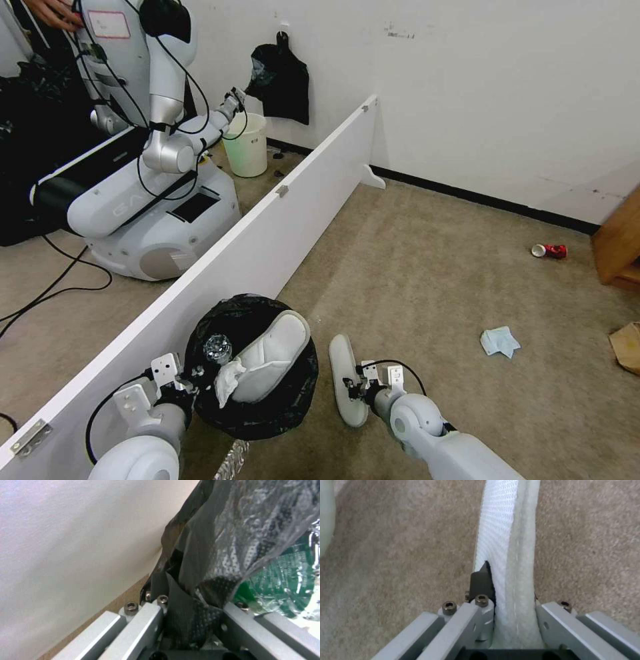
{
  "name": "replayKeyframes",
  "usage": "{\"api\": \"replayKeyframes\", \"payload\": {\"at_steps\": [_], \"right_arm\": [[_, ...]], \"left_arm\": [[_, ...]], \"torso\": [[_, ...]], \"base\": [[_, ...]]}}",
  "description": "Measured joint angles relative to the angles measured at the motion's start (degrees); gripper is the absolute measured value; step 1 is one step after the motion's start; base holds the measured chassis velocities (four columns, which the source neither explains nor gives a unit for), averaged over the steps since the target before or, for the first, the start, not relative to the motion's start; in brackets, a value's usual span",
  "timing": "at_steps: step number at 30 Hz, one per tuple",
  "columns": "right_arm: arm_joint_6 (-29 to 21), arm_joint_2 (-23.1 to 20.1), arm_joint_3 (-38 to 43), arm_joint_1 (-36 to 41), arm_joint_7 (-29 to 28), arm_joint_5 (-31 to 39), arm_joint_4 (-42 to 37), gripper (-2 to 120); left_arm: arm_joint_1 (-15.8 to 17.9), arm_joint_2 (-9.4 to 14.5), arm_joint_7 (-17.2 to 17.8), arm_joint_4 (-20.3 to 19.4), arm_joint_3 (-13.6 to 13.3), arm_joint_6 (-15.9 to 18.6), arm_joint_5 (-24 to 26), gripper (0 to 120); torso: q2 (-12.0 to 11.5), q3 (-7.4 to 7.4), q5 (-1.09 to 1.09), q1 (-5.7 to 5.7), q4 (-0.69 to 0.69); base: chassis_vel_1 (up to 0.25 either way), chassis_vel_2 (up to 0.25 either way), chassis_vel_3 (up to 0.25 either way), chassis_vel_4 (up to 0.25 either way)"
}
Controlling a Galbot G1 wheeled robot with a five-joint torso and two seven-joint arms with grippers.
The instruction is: Pick up the trash bin, then pick up the garbage from the floor and place it into the trash bin.
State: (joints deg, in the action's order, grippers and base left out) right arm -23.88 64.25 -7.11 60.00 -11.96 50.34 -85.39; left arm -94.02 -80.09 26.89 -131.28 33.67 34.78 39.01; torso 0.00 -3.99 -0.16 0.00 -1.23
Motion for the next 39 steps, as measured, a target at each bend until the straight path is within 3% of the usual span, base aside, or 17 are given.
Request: {"api": "replayKeyframes", "payload": {"at_steps": [39], "right_arm": [[-0.8,-13.1,10.1,5.2,-3.4,5.1,-19.7,2]], "left_arm": [[0.4,-0.6,-0.9,-0.2,-2.9,0.3,-2.4,0]], "torso": [[0.0,0.0,0.0,0.0,0.0]], "base": [[0.0,0.0,0.0,0.0]]}}
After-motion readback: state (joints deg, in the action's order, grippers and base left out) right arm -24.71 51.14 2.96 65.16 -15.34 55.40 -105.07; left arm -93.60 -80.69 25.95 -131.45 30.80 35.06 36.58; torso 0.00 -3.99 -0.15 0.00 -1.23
